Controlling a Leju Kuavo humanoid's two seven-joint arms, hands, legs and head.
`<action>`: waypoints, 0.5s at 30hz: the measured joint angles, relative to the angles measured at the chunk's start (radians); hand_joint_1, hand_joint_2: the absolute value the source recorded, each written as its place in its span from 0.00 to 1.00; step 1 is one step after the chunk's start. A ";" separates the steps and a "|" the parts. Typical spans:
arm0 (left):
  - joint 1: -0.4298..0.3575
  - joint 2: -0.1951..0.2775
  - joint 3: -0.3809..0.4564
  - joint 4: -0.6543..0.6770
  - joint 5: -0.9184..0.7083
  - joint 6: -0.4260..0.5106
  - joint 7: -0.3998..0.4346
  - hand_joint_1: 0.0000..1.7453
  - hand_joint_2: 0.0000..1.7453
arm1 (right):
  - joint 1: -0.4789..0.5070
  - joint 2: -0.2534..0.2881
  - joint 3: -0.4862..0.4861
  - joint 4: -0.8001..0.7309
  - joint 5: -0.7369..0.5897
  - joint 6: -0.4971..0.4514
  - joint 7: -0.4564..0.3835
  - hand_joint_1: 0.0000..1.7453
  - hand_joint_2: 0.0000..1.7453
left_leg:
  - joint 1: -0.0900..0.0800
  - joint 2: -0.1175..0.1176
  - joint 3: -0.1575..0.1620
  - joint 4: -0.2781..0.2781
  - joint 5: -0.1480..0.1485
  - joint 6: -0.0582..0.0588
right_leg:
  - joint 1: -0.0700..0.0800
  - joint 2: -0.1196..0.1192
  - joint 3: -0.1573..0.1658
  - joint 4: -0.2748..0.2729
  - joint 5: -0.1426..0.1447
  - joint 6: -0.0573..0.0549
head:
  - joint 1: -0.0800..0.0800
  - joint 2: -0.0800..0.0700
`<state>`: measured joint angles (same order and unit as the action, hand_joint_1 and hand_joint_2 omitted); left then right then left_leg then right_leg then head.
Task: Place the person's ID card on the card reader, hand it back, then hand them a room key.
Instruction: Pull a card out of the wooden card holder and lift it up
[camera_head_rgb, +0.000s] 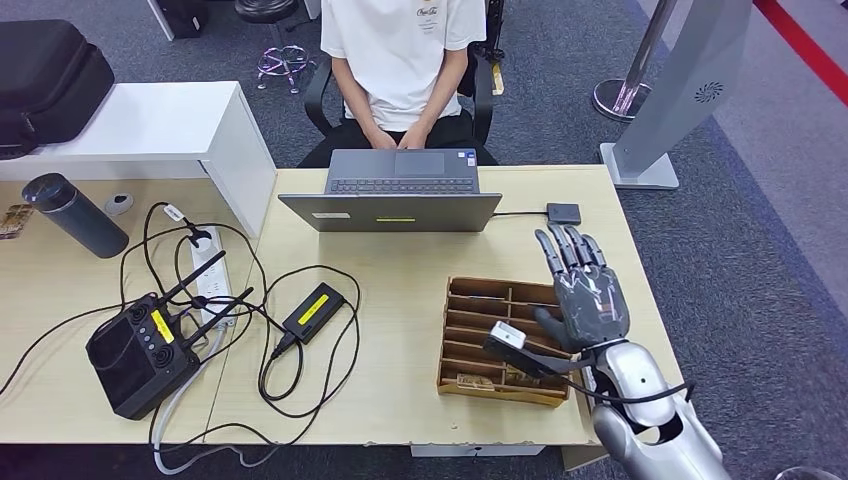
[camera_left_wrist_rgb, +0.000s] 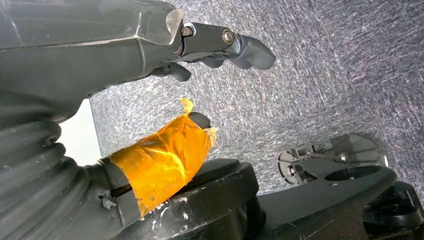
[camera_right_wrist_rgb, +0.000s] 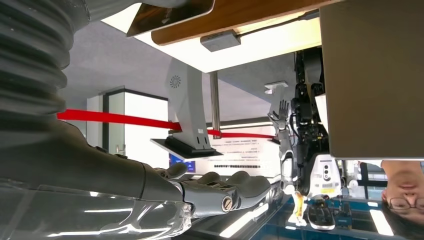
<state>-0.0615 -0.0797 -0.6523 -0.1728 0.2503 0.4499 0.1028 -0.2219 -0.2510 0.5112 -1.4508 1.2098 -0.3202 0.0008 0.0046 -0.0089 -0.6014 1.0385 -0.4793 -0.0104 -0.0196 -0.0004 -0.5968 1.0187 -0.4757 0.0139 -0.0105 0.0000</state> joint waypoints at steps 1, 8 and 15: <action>0.000 0.000 0.000 0.000 0.001 0.000 0.000 0.00 1.00 | 0.000 0.000 0.004 0.002 -0.002 -0.001 0.001 0.00 1.00 | 0.000 0.000 0.000 0.000 0.000 0.000 | 0.000 0.000 0.000 0.000 0.000 0.000 | 0.000 0.000; 0.000 0.000 0.000 0.000 0.005 0.000 0.000 0.00 1.00 | -0.001 0.000 0.018 0.018 -0.013 -0.005 0.006 0.00 1.00 | 0.000 0.000 0.000 0.000 0.000 0.000 | 0.000 0.000 0.000 0.000 0.000 0.000 | 0.000 0.000; 0.000 0.000 0.000 0.000 0.007 0.000 0.000 0.00 1.00 | -0.001 0.000 0.028 0.041 -0.017 -0.008 0.013 0.00 1.00 | 0.000 0.000 0.000 0.000 0.000 0.000 | 0.000 0.000 0.000 0.000 0.000 0.000 | 0.000 0.000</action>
<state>-0.0614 -0.0797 -0.6523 -0.1728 0.2576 0.4498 0.1028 -0.2229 -0.2510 0.5387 -1.4103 1.1930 -0.3280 0.0140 0.0046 -0.0090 -0.6014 1.0385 -0.4793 -0.0104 -0.0196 -0.0004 -0.5968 1.0187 -0.4757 0.0139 -0.0106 0.0000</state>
